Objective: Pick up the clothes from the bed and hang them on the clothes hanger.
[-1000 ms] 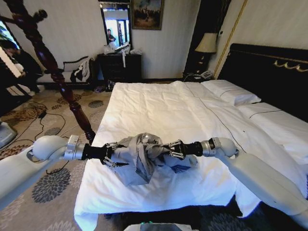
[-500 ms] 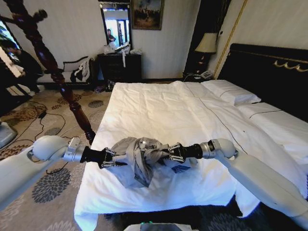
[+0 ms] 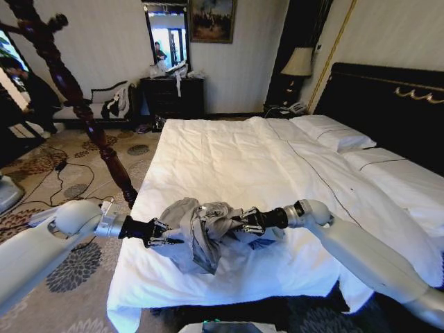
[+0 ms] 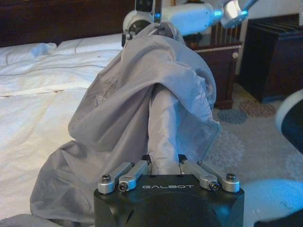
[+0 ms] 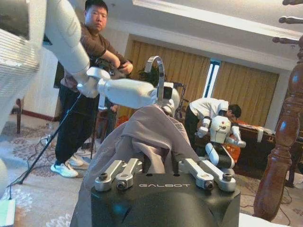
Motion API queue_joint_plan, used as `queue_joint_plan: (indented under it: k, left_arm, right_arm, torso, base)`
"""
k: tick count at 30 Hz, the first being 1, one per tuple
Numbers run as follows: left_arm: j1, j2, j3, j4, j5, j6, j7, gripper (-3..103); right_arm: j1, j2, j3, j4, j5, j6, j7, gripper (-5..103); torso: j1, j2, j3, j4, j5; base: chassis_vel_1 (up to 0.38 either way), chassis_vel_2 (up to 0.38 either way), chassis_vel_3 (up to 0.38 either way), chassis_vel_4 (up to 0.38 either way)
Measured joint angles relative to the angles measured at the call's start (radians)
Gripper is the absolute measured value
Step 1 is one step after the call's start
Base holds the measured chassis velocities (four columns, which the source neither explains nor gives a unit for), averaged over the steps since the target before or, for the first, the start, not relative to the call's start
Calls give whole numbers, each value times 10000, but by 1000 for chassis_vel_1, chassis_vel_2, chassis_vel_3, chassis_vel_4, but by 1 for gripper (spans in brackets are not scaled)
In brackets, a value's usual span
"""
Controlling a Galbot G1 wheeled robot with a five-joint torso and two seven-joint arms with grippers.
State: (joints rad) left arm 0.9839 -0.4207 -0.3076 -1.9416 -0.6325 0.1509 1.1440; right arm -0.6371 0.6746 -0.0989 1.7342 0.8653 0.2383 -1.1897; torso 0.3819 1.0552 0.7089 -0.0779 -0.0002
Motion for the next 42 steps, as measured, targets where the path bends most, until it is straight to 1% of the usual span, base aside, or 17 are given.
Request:
queue_joint_plan:
  k: [3,5,9,13,14,17,20,21,22,24,25,26,29,30,34,40,42]
  left_arm:
    - [10,-379,29,395,4,-10,-31,18]
    - [13,-533,29,564,4,-14,-58,18]
    - [76,-1208,-28,1344,-109,-22,-258,18]
    - [92,-1487,-95,1615,-250,-22,-379,18]
    - [86,-1609,-159,1697,-313,-18,-475,18]
    - [34,-1711,-298,1723,-635,42,-703,18]
    - [-55,-1631,-518,1700,-1424,177,-1224,18]
    - [-55,-1631,-518,1700,-1424,177,-1224,18]
    - [-132,-1426,-681,1700,-1935,276,-1622,18]
    - [-354,-1022,-856,1770,-2733,466,-2383,18]
    - [-354,-1022,-856,1770,-2733,466,-2383,18]
    - [-575,-773,-900,1829,-3283,619,-3046,18]
    - [-1232,-109,-977,1976,-5004,1234,-5128,18]
    - [-1232,-109,-977,1976,-5004,1234,-5128,18]
    - [-2513,602,-739,2675,-6833,2181,-7003,18]
    - [-4406,851,285,3874,-7523,2948,-7598,18]
    - [-5726,891,1395,4502,-7604,3408,-7602,18]
  right_arm:
    - [310,317,-196,-475,131,144,-69,47]
    - [401,416,-220,-647,236,181,-127,47]
    - [674,743,-183,-1318,983,350,-275,68]
    - [726,843,-102,-1573,1686,474,-96,74]
    - [713,862,-38,-1631,2312,518,244,84]
    - [574,851,112,-1535,3328,609,1089,90]
    - [255,913,447,-1028,4612,1062,3361,100]
    - [255,913,447,-1028,4612,1062,3361,100]
    - [117,1053,667,-712,5085,1423,4876,100]
    - [1,1232,1046,-356,5349,1856,6635,100]
    - [1,1232,1046,-356,5349,1856,6635,100]
    - [-62,1328,1229,-307,5273,2079,7182,100]
    - [-236,1518,1581,-288,4659,2385,7572,100]
    - [-236,1518,1581,-288,4659,2385,7572,100]
    - [-529,1735,1690,128,4389,2389,7732,100]
    - [-881,1968,1806,407,4034,2354,7837,100]
    - [-1034,2060,1861,482,3940,2328,7871,100]
  torso:
    - [0,0,0,1,1]
    - [0,0,0,0,1]
    - [0,0,0,1,0]
    - [0,0,0,0,0]
    - [0,0,1,1,1]
    - [0,-1,1,-1,-1]
    - [0,0,-1,-4,-1]
    - [0,0,-1,-4,-1]
    - [0,0,0,-2,2]
    - [-1,0,-1,4,-1]
    - [-1,0,-1,4,-1]
    - [-1,1,-1,3,-2]
    - [-1,0,0,-3,2]
    - [-1,0,0,-3,2]
    - [-1,1,-1,4,0]
    - [0,0,0,1,1]
    - [-1,0,0,0,-3]
  base:
    - [0,0,0,0]
    - [0,0,0,0]
    - [0,0,0,0]
    - [0,0,0,0]
    - [0,0,0,0]
    - [0,0,0,0]
    - [0,0,0,0]
    - [0,0,0,0]
    - [0,0,0,0]
    - [0,0,0,0]
    - [0,0,0,0]
    - [0,0,0,0]
    - [0,0,0,0]
    - [0,0,0,0]
    - [0,0,0,0]
    - [0,0,0,0]
    - [0,0,0,0]
